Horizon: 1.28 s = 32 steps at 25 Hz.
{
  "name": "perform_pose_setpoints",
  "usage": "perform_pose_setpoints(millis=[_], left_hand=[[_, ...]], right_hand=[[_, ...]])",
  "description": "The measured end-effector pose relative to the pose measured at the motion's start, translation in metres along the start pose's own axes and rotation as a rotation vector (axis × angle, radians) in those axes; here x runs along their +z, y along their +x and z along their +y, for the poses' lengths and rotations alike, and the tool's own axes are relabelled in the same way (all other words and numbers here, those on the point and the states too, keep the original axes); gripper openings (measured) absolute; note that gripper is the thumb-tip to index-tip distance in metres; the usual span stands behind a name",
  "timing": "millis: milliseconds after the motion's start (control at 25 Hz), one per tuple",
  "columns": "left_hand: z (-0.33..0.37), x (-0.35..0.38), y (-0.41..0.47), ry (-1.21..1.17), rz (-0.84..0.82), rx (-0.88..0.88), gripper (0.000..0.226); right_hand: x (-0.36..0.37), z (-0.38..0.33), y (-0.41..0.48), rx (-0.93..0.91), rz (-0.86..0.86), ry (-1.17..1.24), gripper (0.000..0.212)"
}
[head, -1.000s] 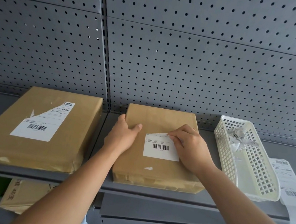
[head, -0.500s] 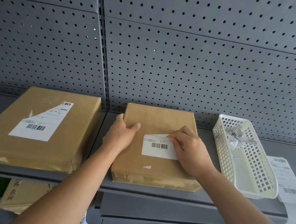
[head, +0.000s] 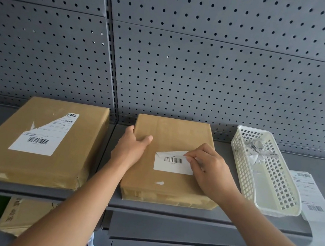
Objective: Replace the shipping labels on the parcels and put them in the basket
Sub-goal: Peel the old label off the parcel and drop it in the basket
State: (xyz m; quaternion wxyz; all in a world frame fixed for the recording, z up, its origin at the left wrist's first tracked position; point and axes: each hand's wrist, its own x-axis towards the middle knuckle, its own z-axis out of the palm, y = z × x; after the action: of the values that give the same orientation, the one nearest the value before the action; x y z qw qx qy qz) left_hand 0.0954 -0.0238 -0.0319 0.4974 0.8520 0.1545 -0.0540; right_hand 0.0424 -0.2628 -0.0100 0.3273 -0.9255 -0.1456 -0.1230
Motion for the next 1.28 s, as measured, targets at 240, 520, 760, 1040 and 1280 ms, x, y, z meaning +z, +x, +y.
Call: perform_pose_setpoints(millis=[240, 520, 760, 1040, 1280], left_hand=[[0.001, 0.000, 0.001, 0.004, -0.003, 0.010, 0.087], [0.001, 0.001, 0.002, 0.005, 0.006, -0.001, 0.088], [0.000, 0.002, 0.003, 0.021, 0.017, 0.008, 0.086], [-0.002, 0.001, 0.003, 0.020, 0.018, 0.003, 0.084], [-0.001, 0.000, 0.000, 0.006, 0.015, 0.012, 0.083]], right_hand=[[-0.003, -0.004, 0.008, 0.081, -0.031, 0.179, 0.031], [0.017, -0.009, 0.035, 0.018, -0.226, -0.201, 0.054], [0.026, -0.012, 0.037, -0.048, -0.112, -0.231, 0.022], [0.022, -0.008, 0.025, -0.034, -0.064, -0.034, 0.010], [0.009, -0.006, 0.011, -0.010, -0.072, 0.062, 0.010]])
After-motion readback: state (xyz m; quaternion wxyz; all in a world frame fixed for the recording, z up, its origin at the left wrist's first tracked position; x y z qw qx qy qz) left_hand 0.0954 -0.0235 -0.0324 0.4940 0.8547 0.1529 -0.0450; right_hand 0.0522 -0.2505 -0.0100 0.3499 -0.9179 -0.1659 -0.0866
